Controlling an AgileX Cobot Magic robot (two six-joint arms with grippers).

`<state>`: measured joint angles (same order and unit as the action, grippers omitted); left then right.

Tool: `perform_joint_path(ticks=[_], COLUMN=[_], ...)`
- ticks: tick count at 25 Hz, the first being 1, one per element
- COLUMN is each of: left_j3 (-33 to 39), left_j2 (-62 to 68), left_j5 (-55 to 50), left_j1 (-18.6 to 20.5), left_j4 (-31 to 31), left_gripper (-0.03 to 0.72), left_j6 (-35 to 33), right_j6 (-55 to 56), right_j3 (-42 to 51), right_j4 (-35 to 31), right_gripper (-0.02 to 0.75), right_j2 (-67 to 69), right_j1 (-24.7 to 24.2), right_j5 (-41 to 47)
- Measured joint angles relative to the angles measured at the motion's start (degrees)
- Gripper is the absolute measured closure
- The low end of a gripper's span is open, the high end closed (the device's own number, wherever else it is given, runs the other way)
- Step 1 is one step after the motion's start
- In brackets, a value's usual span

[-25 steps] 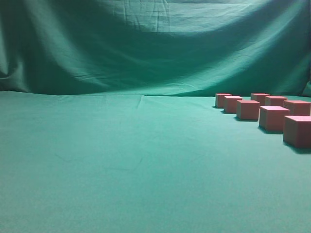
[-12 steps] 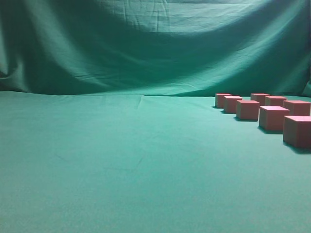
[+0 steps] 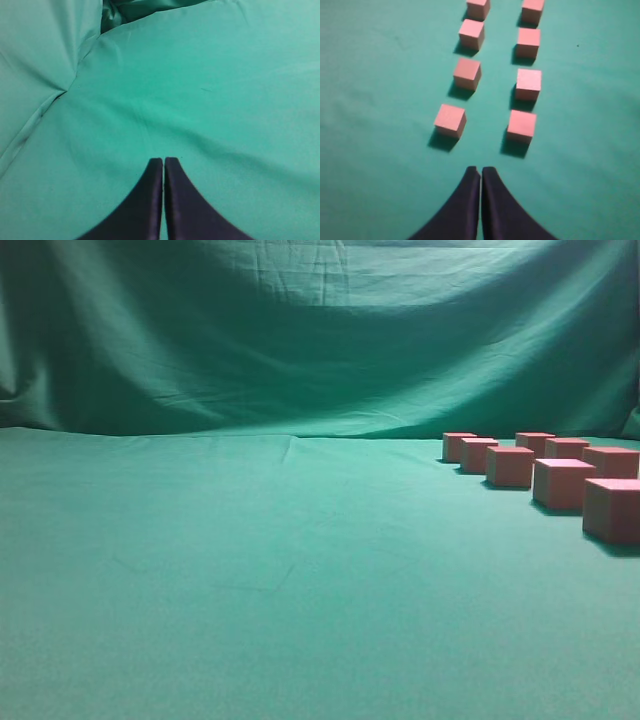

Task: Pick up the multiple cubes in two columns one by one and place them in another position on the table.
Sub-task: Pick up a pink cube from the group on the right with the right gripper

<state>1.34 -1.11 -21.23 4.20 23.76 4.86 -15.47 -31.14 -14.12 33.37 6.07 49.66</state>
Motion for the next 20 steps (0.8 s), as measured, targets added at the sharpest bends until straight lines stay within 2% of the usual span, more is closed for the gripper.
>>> perform_joint_path(ticks=[4,9,15,20], left_j3=[0.0,0.0,0.0,0.0], left_j2=[0.0,0.0,0.0,0.0], left_j5=[0.0,0.0,0.0,0.0], left_j1=[0.0,0.0,0.0,0.0], left_j4=[0.0,0.0,0.0,0.0], left_gripper=[0.688,0.688,0.688,0.688], left_j6=[0.0,0.0,0.0,0.0], right_j6=[-1.6,0.6,14.1,17.7], right_j3=[-5.9,-8.9,-12.4,-14.7], right_j4=[-1.0,-0.6,7.8,10.5], right_gripper=[0.738,0.738,0.738,0.738], right_j2=[8.3,18.5,32.3,41.6], right_j1=[1.4,7.6,14.5,15.7], right_j5=[5.0,4.9,2.4,-3.0])
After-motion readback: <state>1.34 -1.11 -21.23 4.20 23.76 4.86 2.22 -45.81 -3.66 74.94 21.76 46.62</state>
